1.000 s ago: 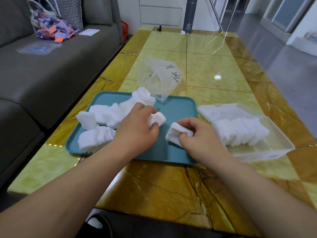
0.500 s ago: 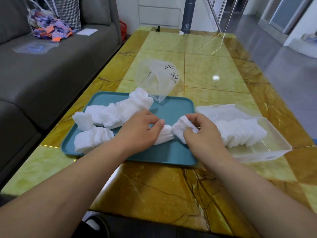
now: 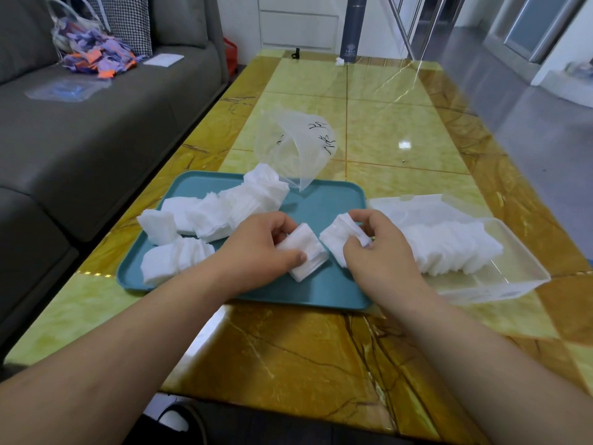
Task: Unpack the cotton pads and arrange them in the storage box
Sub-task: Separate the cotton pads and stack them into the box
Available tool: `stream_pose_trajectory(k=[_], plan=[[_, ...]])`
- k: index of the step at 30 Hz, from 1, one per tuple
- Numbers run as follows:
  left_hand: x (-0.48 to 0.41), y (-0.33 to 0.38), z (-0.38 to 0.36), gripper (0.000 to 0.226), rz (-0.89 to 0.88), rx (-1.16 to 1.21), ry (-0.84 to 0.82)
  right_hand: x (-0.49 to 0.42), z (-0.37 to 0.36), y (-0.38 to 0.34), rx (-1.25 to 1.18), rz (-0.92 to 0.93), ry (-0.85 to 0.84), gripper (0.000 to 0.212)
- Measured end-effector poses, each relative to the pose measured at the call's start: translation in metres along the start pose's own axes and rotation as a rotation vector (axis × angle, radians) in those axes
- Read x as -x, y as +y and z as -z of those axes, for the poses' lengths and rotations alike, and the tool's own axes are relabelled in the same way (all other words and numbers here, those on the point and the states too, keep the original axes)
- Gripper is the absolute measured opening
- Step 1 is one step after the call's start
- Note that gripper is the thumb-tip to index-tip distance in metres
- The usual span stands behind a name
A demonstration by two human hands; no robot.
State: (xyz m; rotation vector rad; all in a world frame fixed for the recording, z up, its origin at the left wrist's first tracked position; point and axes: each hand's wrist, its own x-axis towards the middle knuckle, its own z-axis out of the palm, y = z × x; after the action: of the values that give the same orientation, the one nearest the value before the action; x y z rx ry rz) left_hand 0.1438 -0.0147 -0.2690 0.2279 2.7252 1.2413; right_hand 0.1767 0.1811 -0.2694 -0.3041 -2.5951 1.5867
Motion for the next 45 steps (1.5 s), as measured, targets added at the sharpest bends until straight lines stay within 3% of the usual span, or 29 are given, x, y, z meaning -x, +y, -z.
stream_pose_trajectory(k=[8,13,16,30,32,36,39,41,45], plan=[[0.007,0.005,0.016,0.01,-0.035,0.289,0.178,0.0,0.007,-0.005,-0.062,0.011,0.031,0.039],[0.018,0.015,0.016,0.016,-0.092,0.462,-0.049,0.0,0.009,-0.009,-0.229,0.039,0.02,0.046],[0.019,0.018,0.01,0.021,-0.094,0.454,-0.117,0.001,0.011,-0.013,-0.305,0.032,-0.035,0.046],[0.016,0.019,0.004,0.012,-0.052,0.408,-0.008,0.002,0.013,-0.013,-0.343,0.047,-0.122,0.036],[0.015,0.017,0.003,0.018,-0.054,0.397,0.017,0.003,0.013,-0.013,-0.36,0.059,-0.139,0.037],[0.011,0.014,0.001,0.052,-0.065,0.348,0.048,0.002,0.019,-0.013,-0.392,0.086,-0.234,0.052],[0.011,0.019,0.0,0.025,-0.101,0.302,0.022,0.005,0.021,-0.013,-0.355,0.12,-0.285,0.065],[0.012,0.022,-0.003,0.018,-0.114,0.302,0.021,0.009,0.017,-0.01,-0.248,0.148,-0.245,0.059],[0.009,0.021,-0.005,0.027,-0.125,0.305,0.039,0.009,0.013,-0.007,-0.169,0.116,-0.11,0.028]])
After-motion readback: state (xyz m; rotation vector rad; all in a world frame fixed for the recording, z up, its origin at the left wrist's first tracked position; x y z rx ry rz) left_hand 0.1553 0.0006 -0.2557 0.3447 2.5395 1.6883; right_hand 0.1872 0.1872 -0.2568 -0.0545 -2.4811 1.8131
